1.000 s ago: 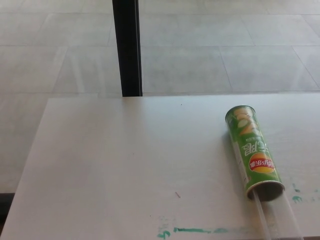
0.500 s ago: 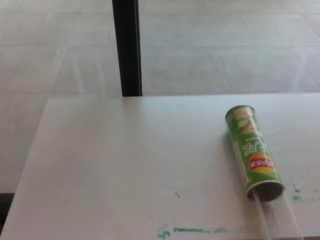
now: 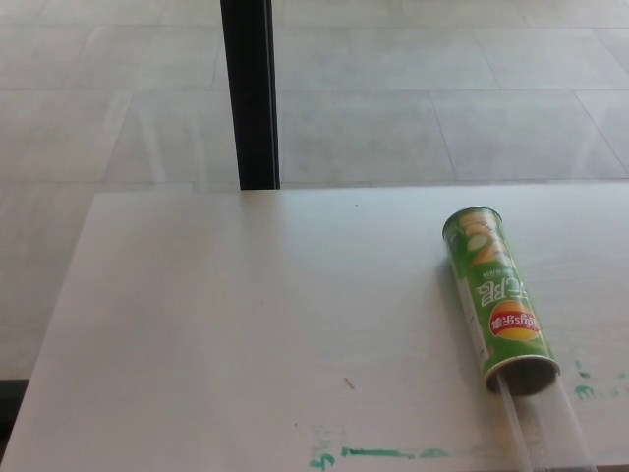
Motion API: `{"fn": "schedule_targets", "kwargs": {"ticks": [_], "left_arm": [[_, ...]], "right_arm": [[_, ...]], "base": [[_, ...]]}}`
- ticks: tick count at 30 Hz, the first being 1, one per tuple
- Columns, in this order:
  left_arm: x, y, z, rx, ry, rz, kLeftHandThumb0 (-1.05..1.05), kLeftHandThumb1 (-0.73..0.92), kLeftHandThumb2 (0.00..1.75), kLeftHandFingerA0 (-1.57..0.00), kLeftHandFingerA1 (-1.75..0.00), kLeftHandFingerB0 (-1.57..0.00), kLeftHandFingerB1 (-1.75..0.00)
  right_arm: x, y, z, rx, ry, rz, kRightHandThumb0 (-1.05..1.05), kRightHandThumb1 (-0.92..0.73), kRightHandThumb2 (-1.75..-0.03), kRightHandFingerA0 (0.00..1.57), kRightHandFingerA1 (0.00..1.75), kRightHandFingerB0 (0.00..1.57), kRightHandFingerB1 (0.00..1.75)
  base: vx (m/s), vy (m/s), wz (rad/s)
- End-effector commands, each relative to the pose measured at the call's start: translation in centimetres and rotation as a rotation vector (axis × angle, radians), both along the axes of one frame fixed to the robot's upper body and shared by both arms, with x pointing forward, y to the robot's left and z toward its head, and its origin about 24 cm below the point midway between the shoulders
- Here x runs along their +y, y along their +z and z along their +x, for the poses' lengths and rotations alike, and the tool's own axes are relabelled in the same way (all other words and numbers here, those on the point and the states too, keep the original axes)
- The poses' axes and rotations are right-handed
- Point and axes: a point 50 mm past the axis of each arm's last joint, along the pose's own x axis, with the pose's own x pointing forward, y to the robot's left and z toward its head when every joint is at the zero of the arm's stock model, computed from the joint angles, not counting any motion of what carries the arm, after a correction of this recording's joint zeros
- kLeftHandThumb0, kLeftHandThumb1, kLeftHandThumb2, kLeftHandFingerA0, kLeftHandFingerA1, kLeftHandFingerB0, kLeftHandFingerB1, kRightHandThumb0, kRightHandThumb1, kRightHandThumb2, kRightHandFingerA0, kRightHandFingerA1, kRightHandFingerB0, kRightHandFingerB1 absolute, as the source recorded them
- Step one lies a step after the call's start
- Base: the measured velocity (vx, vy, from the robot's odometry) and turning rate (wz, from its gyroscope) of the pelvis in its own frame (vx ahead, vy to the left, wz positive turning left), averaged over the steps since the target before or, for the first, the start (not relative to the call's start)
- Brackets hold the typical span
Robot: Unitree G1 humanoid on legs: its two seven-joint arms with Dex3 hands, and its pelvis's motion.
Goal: Use the right hand as a fist to push the chips tray inside its container kept in the middle of the desk
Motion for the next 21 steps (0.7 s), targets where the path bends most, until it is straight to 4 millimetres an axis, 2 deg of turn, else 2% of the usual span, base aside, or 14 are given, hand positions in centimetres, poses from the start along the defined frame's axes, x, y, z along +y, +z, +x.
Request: {"fn": "schedule_targets", "kwargs": {"ticks": [1,7,8,10,11,13,14,16,17,19,20,21], "left_arm": [[0.6,0.6,-0.3,0.0,0.023,0.019,-0.28,0.28,1.7,-0.41,-1.04,-0.26,-0.86],[0.6,0.6,-0.2,0.002,0.0,0.027,-0.3,0.28,1.7,-0.4,-1.02,-0.24,-0.84],[0.6,0.6,-0.2,-0.004,0.011,0.019,-0.18,0.61,1.34,-0.46,-0.84,-0.32,-0.75],[0.6,0.7,-0.2,0.003,-0.005,0.032,-0.21,0.56,1.32,-0.47,-0.85,-0.34,-0.76],[0.6,0.7,-0.2,-0.008,0.009,0.025,-0.35,0.23,1.7,-0.38,-1.01,-0.24,-0.85],[0.6,0.7,0.0,0.002,-0.004,0.032,-0.34,0.24,1.72,-0.4,-1.04,-0.27,-0.88],[0.6,0.7,0.0,0.0,-0.003,0.03,-0.19,0.58,1.33,-0.49,-0.86,-0.34,-0.76],[0.6,0.8,0.0,0.005,-0.012,0.036,-0.2,0.57,1.33,-0.49,-0.86,-0.35,-0.77],[0.6,0.7,0.0,0.003,-0.001,0.033,-0.35,0.24,1.71,-0.45,-1.07,-0.28,-0.87],[0.7,0.7,-0.1,0.001,0.014,0.028,-0.35,0.24,1.71,-0.45,-1.07,-0.28,-0.87],[0.6,0.6,-0.2,-0.009,0.013,0.022,-0.21,0.57,1.33,-0.52,-0.88,-0.33,-0.75],[0.6,0.7,-0.1,-0.008,0.004,0.032,-0.21,0.55,1.32,-0.54,-0.89,-0.34,-0.76]], "right_arm": [[-1.3,-1.9,1.7,0.013,-0.068,-0.408,-0.65,-0.82,-0.65,0.89,0.7,0.63,0.45],[-1.2,-3.0,2.0,0.035,-0.084,-0.456,-0.64,-0.81,-0.64,0.87,0.71,0.63,0.45],[-1.2,-3.1,2.1,0.037,-0.08,-0.474,-0.65,-0.82,-0.64,0.87,0.73,0.63,0.44],[-1.2,-3.7,2.1,0.027,-0.081,-0.479,-0.66,-0.8,-0.64,0.85,0.75,0.65,0.46],[-1.3,-3.9,2.0,0.03,-0.083,-0.481,-0.65,-0.81,-0.64,0.86,0.74,0.65,0.46],[-1.4,-4.2,2.0,0.047,-0.087,-0.521,-0.66,-0.83,-0.66,0.83,0.75,0.63,0.45],[-1.5,-4.3,2.0,0.038,-0.087,-0.525,-0.66,-0.82,-0.65,0.85,0.84,0.64,0.45],[-1.5,-4.4,2.1,0.032,-0.088,-0.531,-0.65,-0.82,-0.65,0.86,0.84,0.64,0.45],[-1.6,-4.4,2.2,0.027,-0.09,-0.538,-0.66,-0.83,-0.65,0.86,0.86,0.64,0.45],[-1.7,-4.5,2.3,0.02,-0.092,-0.549,-0.66,-0.83,-0.65,0.86,0.86,0.64,0.45],[-1.7,-4.2,2.4,0.013,-0.09,-0.583,-0.66,-0.85,-0.65,0.83,0.82,0.62,0.45],[-1.7,-4.2,2.5,-0.015,-0.099,-0.572,-0.66,-0.82,-0.65,0.85,0.89,0.64,0.45]], "base": [[0.0,0.0,0.0],[0.0,0.0,0.0],[0.0,0.0,0.0],[0.0,0.0,0.0],[0.0,0.0,0.0],[0.0,0.0,0.0],[0.0,0.0,0.0],[0.0,0.0,0.0],[0.0,0.0,0.0],[0.0,0.0,0.0],[0.0,0.0,0.0],[0.0,0.0,0.0]]}}
